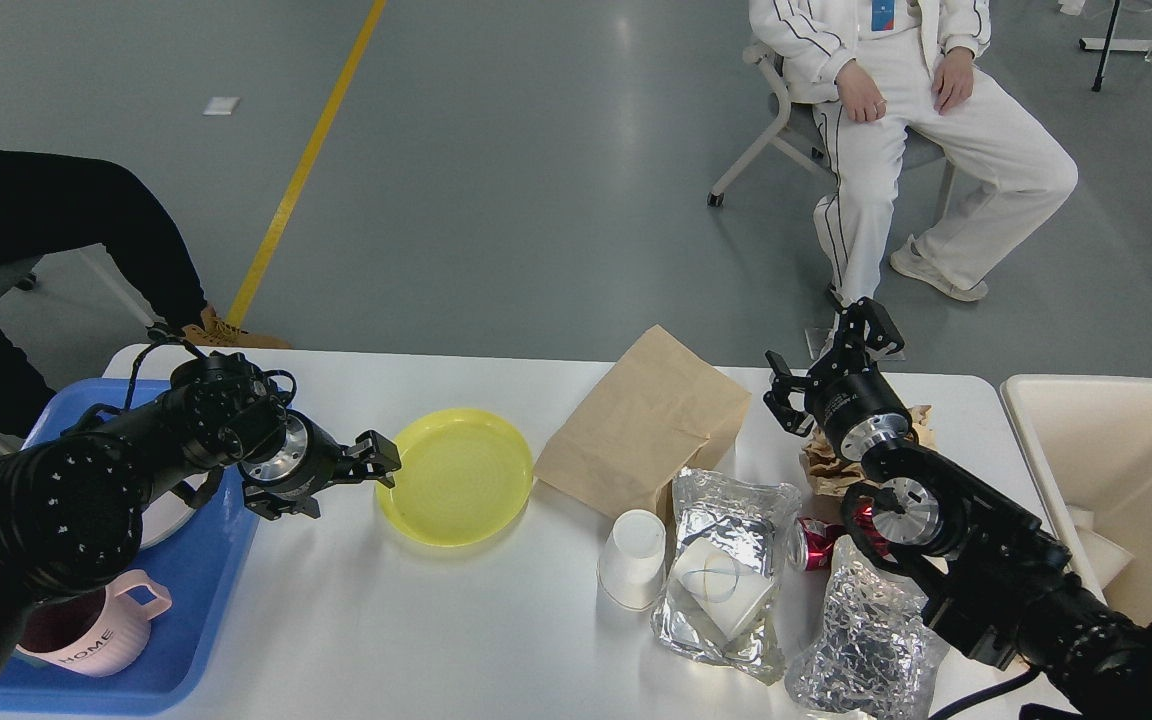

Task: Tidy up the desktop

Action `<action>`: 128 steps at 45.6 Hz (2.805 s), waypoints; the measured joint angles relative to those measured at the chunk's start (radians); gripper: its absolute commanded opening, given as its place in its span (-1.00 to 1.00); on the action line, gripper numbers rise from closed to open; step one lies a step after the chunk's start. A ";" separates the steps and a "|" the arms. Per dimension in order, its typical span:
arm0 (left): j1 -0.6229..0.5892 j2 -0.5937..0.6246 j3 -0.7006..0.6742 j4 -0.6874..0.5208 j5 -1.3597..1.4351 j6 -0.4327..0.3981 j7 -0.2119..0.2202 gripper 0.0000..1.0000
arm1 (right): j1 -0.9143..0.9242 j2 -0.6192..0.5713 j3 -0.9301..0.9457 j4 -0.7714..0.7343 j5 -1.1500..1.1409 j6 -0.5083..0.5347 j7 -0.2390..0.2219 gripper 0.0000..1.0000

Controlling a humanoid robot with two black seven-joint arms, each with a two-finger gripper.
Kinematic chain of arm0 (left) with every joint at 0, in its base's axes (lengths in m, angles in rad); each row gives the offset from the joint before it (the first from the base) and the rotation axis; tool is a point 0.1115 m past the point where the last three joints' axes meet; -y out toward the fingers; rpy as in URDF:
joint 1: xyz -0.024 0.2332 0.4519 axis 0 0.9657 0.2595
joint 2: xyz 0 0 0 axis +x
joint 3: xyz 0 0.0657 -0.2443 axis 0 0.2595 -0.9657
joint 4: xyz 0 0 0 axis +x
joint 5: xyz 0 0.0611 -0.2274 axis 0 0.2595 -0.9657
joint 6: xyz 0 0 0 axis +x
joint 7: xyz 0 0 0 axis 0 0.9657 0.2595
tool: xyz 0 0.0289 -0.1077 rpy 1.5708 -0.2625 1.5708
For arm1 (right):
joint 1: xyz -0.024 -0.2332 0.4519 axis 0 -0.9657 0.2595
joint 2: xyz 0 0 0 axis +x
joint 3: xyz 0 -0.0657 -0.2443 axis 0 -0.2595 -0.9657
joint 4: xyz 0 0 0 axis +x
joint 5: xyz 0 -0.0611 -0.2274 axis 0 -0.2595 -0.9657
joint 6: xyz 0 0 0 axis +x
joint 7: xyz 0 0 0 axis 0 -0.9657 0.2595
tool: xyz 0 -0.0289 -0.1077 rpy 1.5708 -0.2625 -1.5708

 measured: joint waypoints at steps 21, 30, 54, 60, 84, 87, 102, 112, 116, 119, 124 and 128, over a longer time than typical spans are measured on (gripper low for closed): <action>0.014 -0.011 -0.019 0.002 0.002 -0.008 0.029 0.41 | 0.000 0.000 0.000 0.000 0.000 0.000 0.000 1.00; 0.016 -0.006 -0.042 0.002 -0.002 0.001 0.035 0.42 | 0.000 0.000 0.000 0.000 0.000 0.000 0.000 1.00; 0.051 -0.013 -0.116 0.025 0.000 0.157 0.034 0.45 | 0.000 0.000 0.000 0.000 0.000 0.000 0.000 1.00; 0.052 -0.021 -0.123 0.027 0.004 0.158 0.026 0.45 | 0.000 0.000 0.000 0.000 0.000 0.000 0.000 1.00; 0.053 -0.036 -0.123 0.026 0.005 0.112 0.031 0.14 | 0.000 0.000 0.000 0.000 0.000 0.000 0.000 1.00; 0.054 -0.035 -0.123 0.026 0.005 0.095 0.029 0.11 | 0.000 0.000 0.000 0.000 0.000 0.000 0.000 1.00; 0.054 -0.034 -0.123 0.027 0.005 0.080 0.023 -0.12 | 0.000 0.000 0.000 0.000 0.000 0.000 0.000 1.00; 0.054 -0.033 -0.121 0.027 0.005 0.077 0.025 -0.34 | 0.000 0.000 0.000 0.000 0.001 0.000 0.000 1.00; 0.054 -0.033 -0.121 0.027 0.006 0.066 0.025 -0.42 | 0.000 0.000 0.000 0.000 0.001 0.000 0.000 1.00; 0.054 -0.033 -0.121 0.027 0.006 0.059 0.026 -0.46 | 0.000 0.000 0.000 0.000 0.001 0.000 0.000 1.00; 0.054 -0.033 -0.121 0.027 0.007 0.053 0.029 -0.49 | 0.000 0.000 0.000 0.000 0.000 0.000 0.000 1.00; 0.054 -0.034 -0.121 0.027 0.007 0.052 0.031 -0.49 | 0.000 0.000 0.000 0.000 0.000 0.000 0.000 1.00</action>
